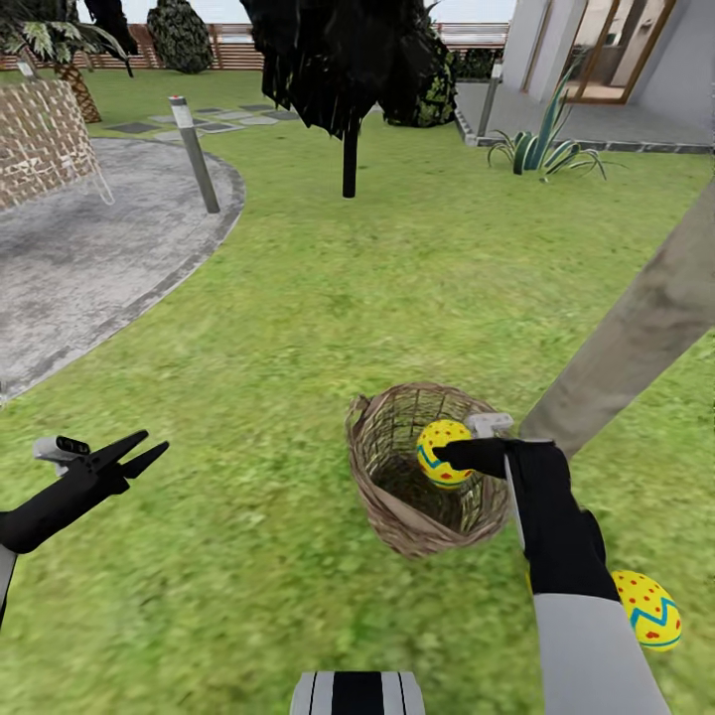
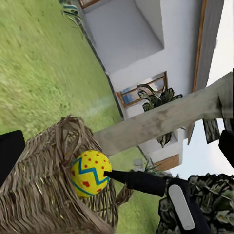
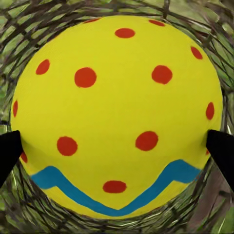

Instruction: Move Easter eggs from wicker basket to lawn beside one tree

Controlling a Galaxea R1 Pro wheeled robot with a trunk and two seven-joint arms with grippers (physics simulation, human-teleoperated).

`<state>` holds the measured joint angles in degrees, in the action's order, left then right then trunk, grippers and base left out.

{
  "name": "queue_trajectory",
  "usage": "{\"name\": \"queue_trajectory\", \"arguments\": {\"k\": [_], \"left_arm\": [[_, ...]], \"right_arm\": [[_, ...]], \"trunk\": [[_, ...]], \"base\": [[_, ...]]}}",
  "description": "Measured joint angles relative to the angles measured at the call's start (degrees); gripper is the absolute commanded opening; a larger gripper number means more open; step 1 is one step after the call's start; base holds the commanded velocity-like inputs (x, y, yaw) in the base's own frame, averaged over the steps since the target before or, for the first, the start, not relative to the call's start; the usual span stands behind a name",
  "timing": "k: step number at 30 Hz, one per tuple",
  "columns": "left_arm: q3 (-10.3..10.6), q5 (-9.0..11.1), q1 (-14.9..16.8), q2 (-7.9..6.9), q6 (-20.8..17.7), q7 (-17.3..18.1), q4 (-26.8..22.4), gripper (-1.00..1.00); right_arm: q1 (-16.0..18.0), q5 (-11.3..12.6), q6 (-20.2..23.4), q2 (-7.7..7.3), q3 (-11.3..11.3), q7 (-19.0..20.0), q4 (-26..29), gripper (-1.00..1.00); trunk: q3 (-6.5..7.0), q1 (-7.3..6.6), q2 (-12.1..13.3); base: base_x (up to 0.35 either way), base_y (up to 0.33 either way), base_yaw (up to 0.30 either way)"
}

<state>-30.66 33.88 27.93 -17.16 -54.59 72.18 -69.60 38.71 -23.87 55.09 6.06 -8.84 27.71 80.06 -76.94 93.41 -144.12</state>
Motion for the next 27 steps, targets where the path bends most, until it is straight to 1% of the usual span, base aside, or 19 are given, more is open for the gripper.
{"name": "queue_trajectory", "arguments": {"k": [1, 3, 5, 7, 8, 9, 11, 12, 14, 15, 17, 18, 19, 20, 22, 23, 24, 26, 27], "left_arm": [[0.0, 0.0, 0.0, 0.02, 0.0, 0.0, 0.01, 1.0], [0.0, 0.0, 0.0, 0.03, 0.0, 0.0, 0.02, 1.0], [0.0, 0.0, 0.0, 0.03, 0.0, 0.0, 0.01, 1.0], [0.0, 0.0, 0.0, 0.03, 0.0, 0.0, -0.01, 1.0], [0.03, 0.0, 0.0, 0.06, 0.0, 0.0, -0.01, 1.0], [0.29, 0.0, 0.0, 0.1, 0.0, -0.05, -0.01, 1.0], [1.73, -0.07, -0.01, 0.05, 0.0, -0.08, -0.02, 1.0], [2.13, -0.08, 0.0, 0.06, 0.0, -0.08, -0.02, 1.0], [2.39, -0.09, 0.0, 0.08, 0.0, -0.08, -0.02, 1.0], [2.43, -0.06, -0.01, 0.23, 0.08, -0.09, -0.07, 1.0], [2.45, -0.02, -0.01, 0.41, 0.43, -0.09, 0.08, 1.0], [2.5, -0.01, 0.0, 0.46, 0.54, -0.12, 0.08, 1.0], [2.55, -0.01, 0.0, 0.51, 0.58, -0.14, 0.1, 1.0], [2.78, -0.01, 0.0, 0.54, 0.6, -0.16, 0.13, 1.0], [3.29, -0.01, 0.0, 0.56, 0.66, -0.17, 0.16, 1.0], [3.42, 0.03, 0.0, 0.56, 0.69, -0.17, 0.19, 1.0], [3.48, 0.07, -0.01, 0.6, 0.7, -0.17, 0.17, 1.0], [3.55, 0.08, 0.0, 0.58, 0.75, -0.17, 0.16, 1.0], [3.54, 0.06, 0.0, 0.57, 0.75, -0.17, 0.16, 1.0]], "right_arm": [[-0.41, 0.04, -0.08, -0.04, -0.01, 1.74, 0.36, -1.0], [-0.96, 0.12, -0.25, -0.23, -0.66, 9.39, 2.02, -1.0], [-1.18, -0.07, -0.51, -0.36, -4.57, 16.59, 2.58, -1.0], [-1.26, -0.07, -0.69, -0.47, -9.45, 24.65, 2.74, -1.0], [-1.26, -0.07, -0.77, -0.58, -11.18, 27.98, 2.76, -1.0], [-1.26, -0.09, -0.88, -0.64, -12.75, 29.94, 2.81, -1.0], [-1.28, 0.0, -1.05, -0.67, -16.92, 32.0, 3.33, -1.0], [-1.3, 0.43, -1.07, -0.67, -19.1, 34.8, 3.52, -1.0], [-1.32, 1.34, -1.1, -0.74, -21.74, 40.75, 3.56, -1.0], [-1.29, 1.54, -1.2, -0.72, -25.54, 43.62, 3.55, -1.0], [-1.19, 1.8, -1.09, -0.74, -29.9, 45.3, 3.55, -1.0], [-1.13, 3.17, -1.0, -0.75, -31.18, 45.54, 3.55, -1.0], [-1.1, 5.45, -0.91, -0.77, -31.65, 45.55, 3.51, -1.0], [-1.09, 9.09, -0.7, -0.86, -31.95, 45.43, 3.54, -1.0], [-1.08, 13.97, -0.31, -1.83, -32.38, 45.28, 3.31, -1.0], [-1.08, 15.03, -0.21, -2.13, -33.28, 45.29, 3.18, -1.0], [-1.08, 15.7, -0.18, -2.27, -35.17, 45.52, 3.11, -1.0], [-1.08, 17.26, -0.04, -2.4, -36.65, 45.72, 3.11, -1.0], [-1.09, 17.68, -0.05, -2.41, -36.8, 45.72, 3.07, -1.0]], "trunk": [[0.22, -0.03, 0.01], [0.67, -0.08, 0.04], [1.11, -0.12, 0.07], [1.55, -0.15, 0.1], [1.77, -0.17, 0.11], [1.99, -0.2, 0.12], [2.44, -0.25, 0.15], [2.66, -0.27, 0.16], [3.1, -0.33, 0.19], [3.32, -0.37, 0.2], [3.77, -0.44, 0.23], [3.99, -0.46, 0.24], [4.21, -0.49, 0.26], [4.43, -0.52, 0.27], [4.88, -0.57, 0.3], [5.1, -0.59, 0.31], [5.32, -0.62, 0.32], [5.76, -0.67, 0.35], [5.77, -0.67, 0.35]], "base": [[-0.002, 0.0, 0.0], [-0.011, 0.0, 0.0], [-0.183, 0.0, 0.0], [-0.313, 0.0, 0.0], [-0.333, 0.0, 0.0], [-0.337, 0.0, 0.0], [-0.338, 0.0, 0.0], [-0.339, 0.0, 0.0], [-0.211, 0.0, 0.0], [-0.058, 0.0, 0.0], [-0.017, 0.0, 0.0], [-0.005, 0.0, 0.0], [-0.002, 0.0, 0.0], [-0.001, 0.0, 0.0], [0.0, 0.0, 0.0], [0.0, 0.0, 0.0], [0.0, 0.0, 0.0], [0.0, 0.0, 0.0], [0.0, 0.0, 0.0]]}}
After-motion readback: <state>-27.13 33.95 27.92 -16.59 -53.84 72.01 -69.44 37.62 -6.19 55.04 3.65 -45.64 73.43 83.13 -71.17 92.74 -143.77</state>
